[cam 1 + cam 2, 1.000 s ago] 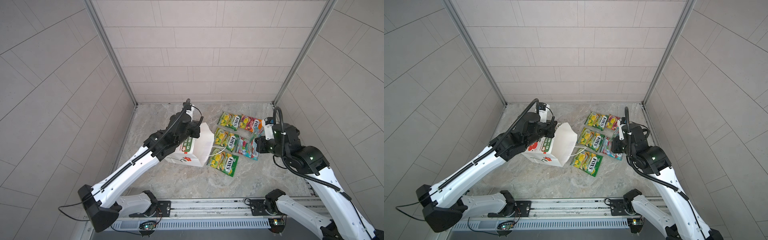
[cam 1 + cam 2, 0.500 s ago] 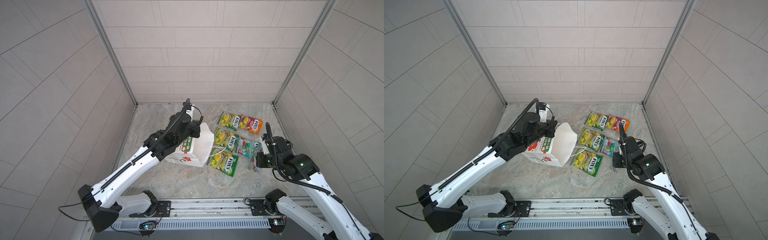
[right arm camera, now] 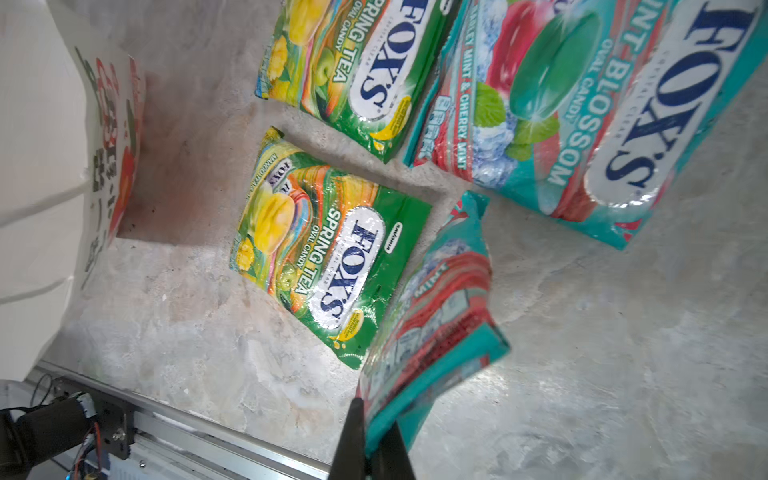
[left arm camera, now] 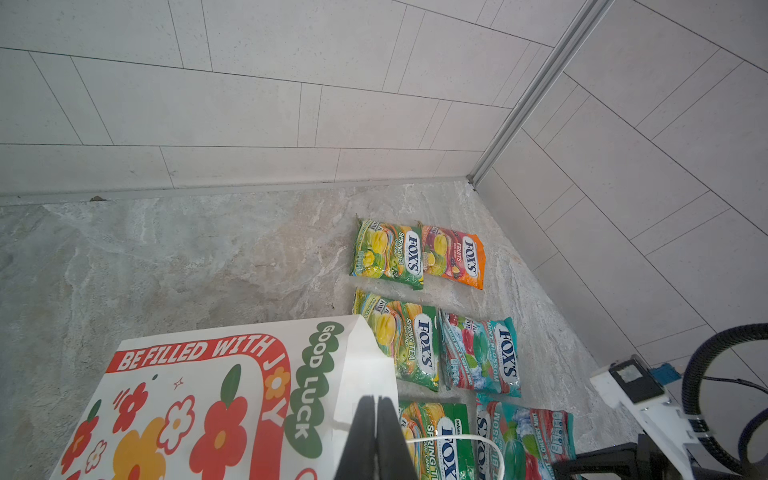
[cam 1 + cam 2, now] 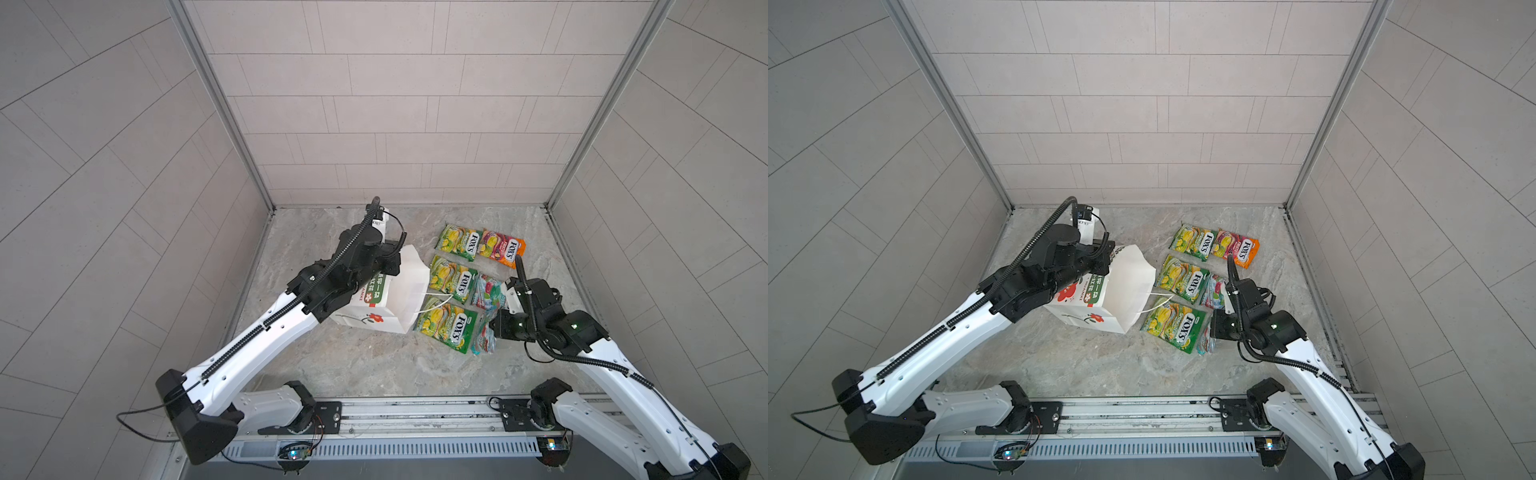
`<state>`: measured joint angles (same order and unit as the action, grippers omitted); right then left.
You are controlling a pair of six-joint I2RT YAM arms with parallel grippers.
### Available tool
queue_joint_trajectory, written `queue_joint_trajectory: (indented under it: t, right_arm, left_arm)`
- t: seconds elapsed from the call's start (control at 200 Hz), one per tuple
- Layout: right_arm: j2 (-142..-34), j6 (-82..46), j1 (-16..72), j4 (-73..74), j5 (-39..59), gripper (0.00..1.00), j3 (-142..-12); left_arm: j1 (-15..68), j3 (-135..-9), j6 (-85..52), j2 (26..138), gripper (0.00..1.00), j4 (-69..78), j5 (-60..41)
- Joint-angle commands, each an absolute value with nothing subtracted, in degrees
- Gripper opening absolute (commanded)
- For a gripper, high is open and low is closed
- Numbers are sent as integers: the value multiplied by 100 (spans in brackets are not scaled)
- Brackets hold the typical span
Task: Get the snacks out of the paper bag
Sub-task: 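Lower the teal packet onto the table beside the green packets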
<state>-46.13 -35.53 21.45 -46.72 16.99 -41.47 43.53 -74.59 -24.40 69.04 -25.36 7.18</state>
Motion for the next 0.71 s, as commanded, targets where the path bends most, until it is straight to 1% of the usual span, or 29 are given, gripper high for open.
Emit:
queue_joint_trajectory:
  t: [0.0, 0.09, 0.23, 0.46, 0.701]
  right_arm:
    - [-4485, -3938, 2145, -3945, 2188, 0, -4012]
    - [-4486, -3986, 2145, -3823, 2168, 0, -3871]
    - [-4559, -3810, 2145, -4043, 1879, 0, -3764]
    - [-4474, -3575, 2145, -4782, 953, 0, -3832]
    - [-4464, -3804, 2188, -5024, 439, 0, -3764]
  left_arm:
    - [4368, -7463, -2400, 6820, 0, -2452, 756]
    - [4368, -7456, -2413, 6821, 0, -2452, 742]
    - [4368, -7435, -2409, 6781, 0, -2452, 749]
    - [4368, -7405, -2417, 6767, 0, -2439, 751]
    - [4369, -7401, -2428, 6772, 0, -2417, 722]
